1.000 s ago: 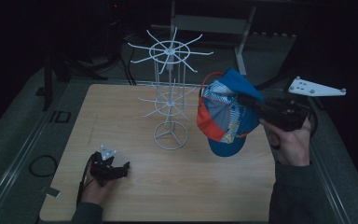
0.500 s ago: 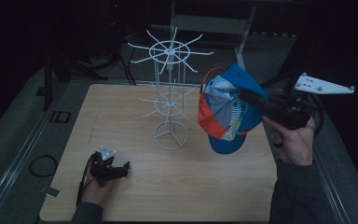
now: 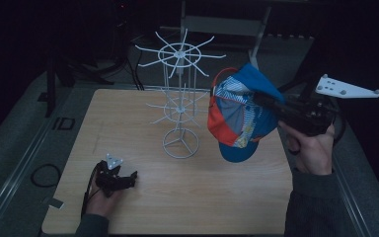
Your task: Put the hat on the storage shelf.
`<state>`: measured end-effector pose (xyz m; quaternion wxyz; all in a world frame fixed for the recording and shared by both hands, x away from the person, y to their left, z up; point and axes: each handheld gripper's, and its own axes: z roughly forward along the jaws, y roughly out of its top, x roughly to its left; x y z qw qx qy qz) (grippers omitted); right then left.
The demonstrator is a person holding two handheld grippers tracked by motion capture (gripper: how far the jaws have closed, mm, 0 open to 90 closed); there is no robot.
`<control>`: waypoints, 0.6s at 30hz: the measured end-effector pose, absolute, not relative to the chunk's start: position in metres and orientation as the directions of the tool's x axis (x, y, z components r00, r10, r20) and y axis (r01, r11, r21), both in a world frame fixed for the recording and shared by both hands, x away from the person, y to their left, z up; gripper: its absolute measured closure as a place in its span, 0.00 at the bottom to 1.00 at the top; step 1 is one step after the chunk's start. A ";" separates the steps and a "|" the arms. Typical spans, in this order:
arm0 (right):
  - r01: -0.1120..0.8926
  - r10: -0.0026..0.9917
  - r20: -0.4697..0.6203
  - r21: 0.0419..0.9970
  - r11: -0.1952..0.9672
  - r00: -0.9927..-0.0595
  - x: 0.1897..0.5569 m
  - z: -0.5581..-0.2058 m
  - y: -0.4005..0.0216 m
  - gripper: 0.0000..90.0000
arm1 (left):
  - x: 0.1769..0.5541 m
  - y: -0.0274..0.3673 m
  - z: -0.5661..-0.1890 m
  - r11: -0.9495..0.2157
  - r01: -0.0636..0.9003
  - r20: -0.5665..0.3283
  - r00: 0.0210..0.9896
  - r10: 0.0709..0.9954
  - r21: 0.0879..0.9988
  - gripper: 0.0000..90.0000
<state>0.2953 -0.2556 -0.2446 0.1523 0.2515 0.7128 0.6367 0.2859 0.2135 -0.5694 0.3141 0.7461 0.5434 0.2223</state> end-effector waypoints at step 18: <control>0.154 0.514 0.112 0.987 0.040 -0.850 0.304 -0.244 -0.238 0.98 | 0.286 0.213 -0.569 -0.212 0.671 -0.009 0.310 0.951 0.710 0.15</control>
